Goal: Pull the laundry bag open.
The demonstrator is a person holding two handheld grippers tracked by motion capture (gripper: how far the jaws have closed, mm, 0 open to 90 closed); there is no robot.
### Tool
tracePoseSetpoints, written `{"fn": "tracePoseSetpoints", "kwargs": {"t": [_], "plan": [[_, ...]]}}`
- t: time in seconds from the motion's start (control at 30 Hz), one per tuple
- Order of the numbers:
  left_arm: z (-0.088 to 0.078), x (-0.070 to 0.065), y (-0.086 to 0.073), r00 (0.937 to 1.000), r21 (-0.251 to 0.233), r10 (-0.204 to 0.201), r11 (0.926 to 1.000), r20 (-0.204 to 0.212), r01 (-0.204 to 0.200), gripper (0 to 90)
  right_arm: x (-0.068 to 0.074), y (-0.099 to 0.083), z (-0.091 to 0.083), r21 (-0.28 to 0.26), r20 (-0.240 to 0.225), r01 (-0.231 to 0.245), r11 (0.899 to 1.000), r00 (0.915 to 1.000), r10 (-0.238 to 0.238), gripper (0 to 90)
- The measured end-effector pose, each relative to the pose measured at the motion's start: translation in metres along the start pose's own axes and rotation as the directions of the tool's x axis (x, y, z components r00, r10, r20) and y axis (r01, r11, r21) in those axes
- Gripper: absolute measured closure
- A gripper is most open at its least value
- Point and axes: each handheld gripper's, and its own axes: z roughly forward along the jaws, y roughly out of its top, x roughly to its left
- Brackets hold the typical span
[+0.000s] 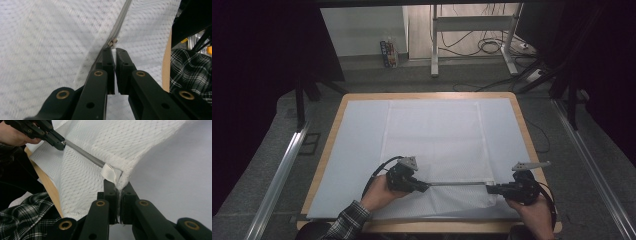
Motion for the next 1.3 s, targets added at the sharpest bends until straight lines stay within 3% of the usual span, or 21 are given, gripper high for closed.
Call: {"fn": "tracePoseSetpoints", "kwargs": {"t": [0.57,1.3], "plan": [[-0.013,-0.001,-0.014,0.9992,0.018,-0.015,0.9997,-0.037,0.015,87.0,0.001,0.000,0.000,0.003,0.010,0.004,1.000,0.9999,-0.004,85.1],[-0.034,0.004,-0.031,0.9972,0.002,-0.058,0.9983,-0.048,0.058,86.9,0.000,-0.001,0.000,0.010,0.009,-0.001,1.000,1.0000,0.001,85.1]]}}
